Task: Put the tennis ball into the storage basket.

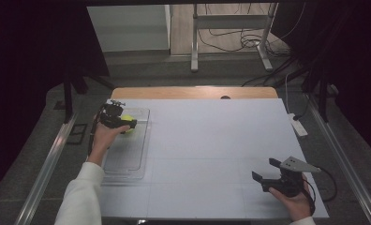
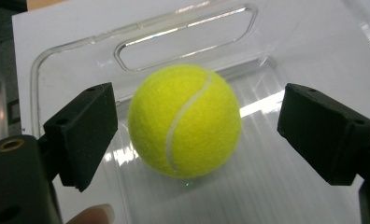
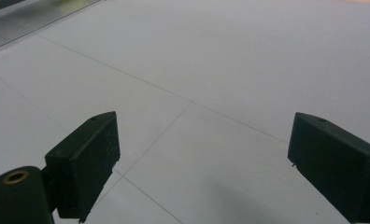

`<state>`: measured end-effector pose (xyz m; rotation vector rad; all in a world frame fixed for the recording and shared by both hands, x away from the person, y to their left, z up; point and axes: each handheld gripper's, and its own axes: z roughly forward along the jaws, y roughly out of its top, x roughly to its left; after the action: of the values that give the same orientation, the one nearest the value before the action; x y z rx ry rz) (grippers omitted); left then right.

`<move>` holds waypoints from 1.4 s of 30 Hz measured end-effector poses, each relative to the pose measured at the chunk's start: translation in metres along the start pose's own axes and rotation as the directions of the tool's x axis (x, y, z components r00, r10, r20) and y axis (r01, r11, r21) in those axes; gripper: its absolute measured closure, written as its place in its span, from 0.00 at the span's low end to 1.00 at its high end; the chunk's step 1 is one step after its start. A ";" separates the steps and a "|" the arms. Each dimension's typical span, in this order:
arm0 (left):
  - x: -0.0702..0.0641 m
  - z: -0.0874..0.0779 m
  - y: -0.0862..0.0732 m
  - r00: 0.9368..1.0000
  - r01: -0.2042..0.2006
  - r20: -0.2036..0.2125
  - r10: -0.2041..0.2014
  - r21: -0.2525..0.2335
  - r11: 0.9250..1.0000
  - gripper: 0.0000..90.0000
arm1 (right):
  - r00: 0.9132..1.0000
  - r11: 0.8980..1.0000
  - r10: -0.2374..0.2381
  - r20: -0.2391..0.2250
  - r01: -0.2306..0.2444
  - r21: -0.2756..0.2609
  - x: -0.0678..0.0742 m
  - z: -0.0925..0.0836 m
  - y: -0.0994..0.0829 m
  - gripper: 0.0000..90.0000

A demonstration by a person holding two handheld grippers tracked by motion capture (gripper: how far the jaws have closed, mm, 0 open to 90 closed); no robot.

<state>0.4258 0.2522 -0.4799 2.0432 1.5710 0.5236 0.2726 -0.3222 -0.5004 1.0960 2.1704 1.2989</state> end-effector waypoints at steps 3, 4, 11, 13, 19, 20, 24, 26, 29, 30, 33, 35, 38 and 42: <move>0.002 -0.007 -0.002 0.999 0.011 0.031 -0.010 -0.040 0.999 0.15 | 1.000 1.000 0.001 0.000 -0.001 0.000 0.000 0.000 0.000 0.10; 0.002 -0.009 -0.003 0.999 0.010 0.037 -0.008 -0.051 0.999 0.15 | 1.000 1.000 0.001 0.000 -0.001 0.000 0.000 0.000 0.000 0.10; -0.001 -0.024 -0.012 0.996 0.008 0.088 0.004 -0.134 0.991 0.15 | 1.000 1.000 0.004 0.001 -0.004 0.001 0.000 0.001 0.000 0.10; -0.003 -0.030 -0.015 0.994 0.006 0.109 0.012 -0.162 0.987 0.15 | 1.000 1.000 0.002 0.001 -0.002 0.001 0.000 0.001 0.000 0.10; -0.009 -0.043 -0.020 0.989 -0.004 0.143 0.035 -0.212 0.977 0.16 | 1.000 1.000 0.004 0.002 -0.004 0.000 0.000 0.000 0.000 0.10; -0.011 -0.045 -0.020 0.988 -0.003 0.151 0.037 -0.219 0.976 0.16 | 1.000 1.000 0.004 0.002 -0.004 0.000 0.000 0.000 0.000 0.10; -0.016 -0.054 -0.023 0.984 -0.023 0.164 0.065 -0.247 0.969 0.16 | 1.000 1.000 0.003 0.002 -0.003 0.000 0.000 0.001 0.000 0.10; -0.018 -0.057 -0.024 0.982 -0.025 0.174 0.072 -0.258 0.966 0.16 | 1.000 1.000 0.004 0.002 -0.004 0.002 0.000 0.001 0.000 0.10; -0.021 -0.062 -0.027 0.980 -0.031 0.182 0.084 -0.274 0.961 0.16 | 1.000 1.000 0.004 0.002 -0.004 0.002 0.000 0.001 0.000 0.10; -0.022 -0.062 -0.028 0.979 -0.031 0.185 0.084 -0.276 0.961 0.16 | 1.000 1.000 0.004 0.003 -0.004 0.001 0.000 0.001 0.000 0.10; -0.024 -0.066 -0.033 0.975 -0.026 0.202 0.088 -0.291 0.956 0.16 | 1.000 1.000 0.005 0.004 -0.005 0.001 0.000 0.001 0.000 0.10; -0.025 -0.068 -0.036 0.974 -0.027 0.208 0.093 -0.296 0.955 0.16 | 1.000 1.000 0.005 0.004 -0.005 0.000 0.000 0.001 0.000 0.10; -0.028 -0.070 -0.043 0.969 -0.027 0.226 0.101 -0.308 0.951 0.16 | 1.000 1.000 0.006 0.003 -0.006 -0.001 0.000 0.000 0.001 0.10; -0.034 -0.073 -0.053 0.962 -0.036 0.246 0.121 -0.323 0.946 0.16 | 1.000 1.000 0.005 0.005 -0.005 0.000 0.000 0.000 0.001 0.10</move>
<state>0.3337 0.2416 -0.4534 1.8489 1.1706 0.4759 0.2732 -0.3223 -0.4999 1.1046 2.1652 1.2967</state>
